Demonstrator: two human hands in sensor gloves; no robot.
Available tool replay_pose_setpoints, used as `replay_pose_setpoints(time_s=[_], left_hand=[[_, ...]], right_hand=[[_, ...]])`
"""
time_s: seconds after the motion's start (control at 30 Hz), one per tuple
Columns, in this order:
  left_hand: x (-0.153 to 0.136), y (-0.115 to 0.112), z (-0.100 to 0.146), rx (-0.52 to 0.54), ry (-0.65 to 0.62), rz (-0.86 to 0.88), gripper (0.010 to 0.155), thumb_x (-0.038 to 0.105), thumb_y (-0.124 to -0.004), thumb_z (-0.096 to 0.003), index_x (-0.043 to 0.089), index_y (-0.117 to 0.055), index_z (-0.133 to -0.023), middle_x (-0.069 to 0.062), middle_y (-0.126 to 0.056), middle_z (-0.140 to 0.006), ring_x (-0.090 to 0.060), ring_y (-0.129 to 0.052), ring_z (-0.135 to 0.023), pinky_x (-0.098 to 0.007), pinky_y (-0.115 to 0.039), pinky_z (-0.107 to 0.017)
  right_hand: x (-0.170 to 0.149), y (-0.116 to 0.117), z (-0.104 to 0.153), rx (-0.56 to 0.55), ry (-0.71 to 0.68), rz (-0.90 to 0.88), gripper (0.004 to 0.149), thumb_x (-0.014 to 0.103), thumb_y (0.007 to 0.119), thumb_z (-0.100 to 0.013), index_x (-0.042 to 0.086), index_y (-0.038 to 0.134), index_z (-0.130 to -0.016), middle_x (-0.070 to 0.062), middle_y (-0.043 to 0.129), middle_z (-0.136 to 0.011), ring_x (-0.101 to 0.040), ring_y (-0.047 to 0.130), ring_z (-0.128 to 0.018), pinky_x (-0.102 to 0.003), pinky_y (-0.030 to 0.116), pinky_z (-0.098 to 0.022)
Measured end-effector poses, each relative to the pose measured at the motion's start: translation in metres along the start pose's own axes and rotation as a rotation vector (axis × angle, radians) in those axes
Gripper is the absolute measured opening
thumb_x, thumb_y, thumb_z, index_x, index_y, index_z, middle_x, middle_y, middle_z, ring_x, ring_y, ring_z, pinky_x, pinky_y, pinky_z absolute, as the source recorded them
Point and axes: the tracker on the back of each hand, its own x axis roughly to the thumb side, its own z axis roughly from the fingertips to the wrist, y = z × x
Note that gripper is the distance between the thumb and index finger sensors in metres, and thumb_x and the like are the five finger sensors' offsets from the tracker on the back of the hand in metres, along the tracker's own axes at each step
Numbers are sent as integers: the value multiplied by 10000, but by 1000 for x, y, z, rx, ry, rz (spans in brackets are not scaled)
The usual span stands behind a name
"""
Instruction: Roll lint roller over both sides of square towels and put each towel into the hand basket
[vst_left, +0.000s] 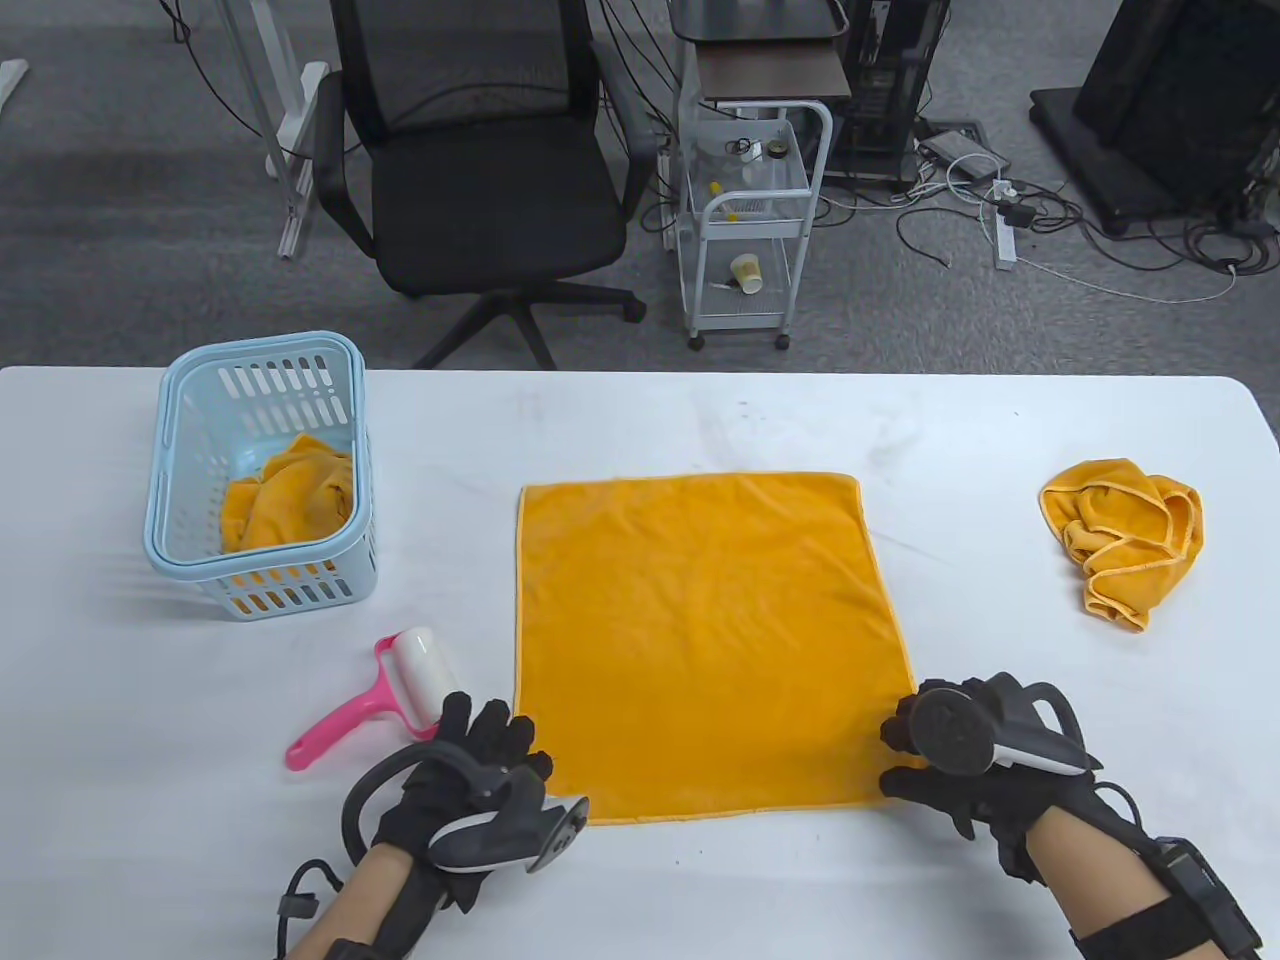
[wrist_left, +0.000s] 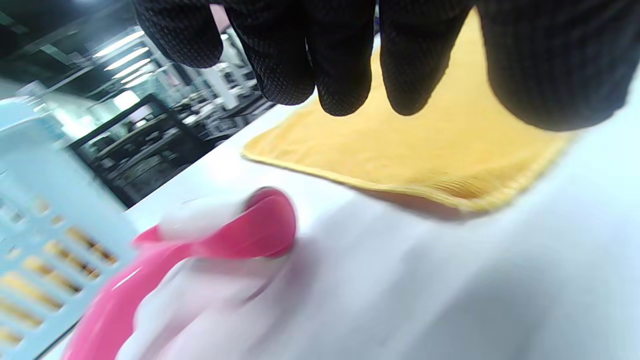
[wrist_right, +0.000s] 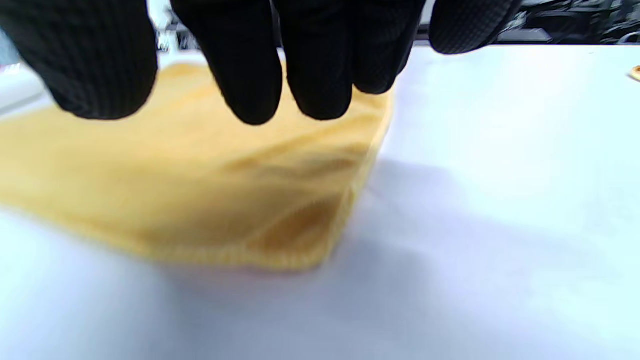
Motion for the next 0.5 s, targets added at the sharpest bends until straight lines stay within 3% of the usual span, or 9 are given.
replay_pose_setpoints(time_s=[0.1, 0.2, 0.3, 0.43, 0.5], left_hand=[[-40, -12, 2, -11, 172, 111, 827, 671, -794, -350, 366, -524, -1070, -10, -530, -1215, -375, -620, -1123, -662, -529, -776], [-77, -32, 2, -81, 323, 202, 941, 681, -812, -343, 284, -424, -1103, -85, -417, -1233, -438, -575, -1127, -666, -538, -770], [-101, -57, -2, -216, 405, 298, 1043, 685, -847, -319, 223, -351, -1112, -135, -355, -1232, -474, -533, -1126, -673, -525, -768], [-112, -80, -12, -319, 489, 329, 1041, 669, -852, -332, 181, -363, -1111, -168, -383, -1219, -485, -556, -1112, -660, -543, -764], [-114, -88, -18, -350, 503, 323, 955, 650, -848, -354, 221, -447, -1107, -135, -444, -1216, -463, -590, -1107, -649, -557, -764]], right_hand=[[-7, 7, -5, -80, 51, -45, 778, 611, 817, -439, 229, 613, -1085, -167, 591, -1115, -472, 543, -1033, -696, 531, -686], [-15, 21, -10, -28, 92, -50, 861, 609, 828, -440, 224, 485, -1130, -186, 461, -1151, -494, 467, -1048, -710, 500, -688], [-22, 31, -13, 39, 128, -34, 909, 603, 835, -447, 219, 394, -1142, -197, 371, -1165, -506, 408, -1056, -718, 474, -689], [-26, 34, -11, 30, 133, -49, 933, 604, 838, -447, 212, 356, -1144, -208, 336, -1164, -512, 398, -1054, -720, 470, -689], [-25, 33, -9, 17, 128, -50, 928, 605, 838, -445, 213, 366, -1142, -209, 335, -1162, -511, 397, -1054, -719, 473, -687]])
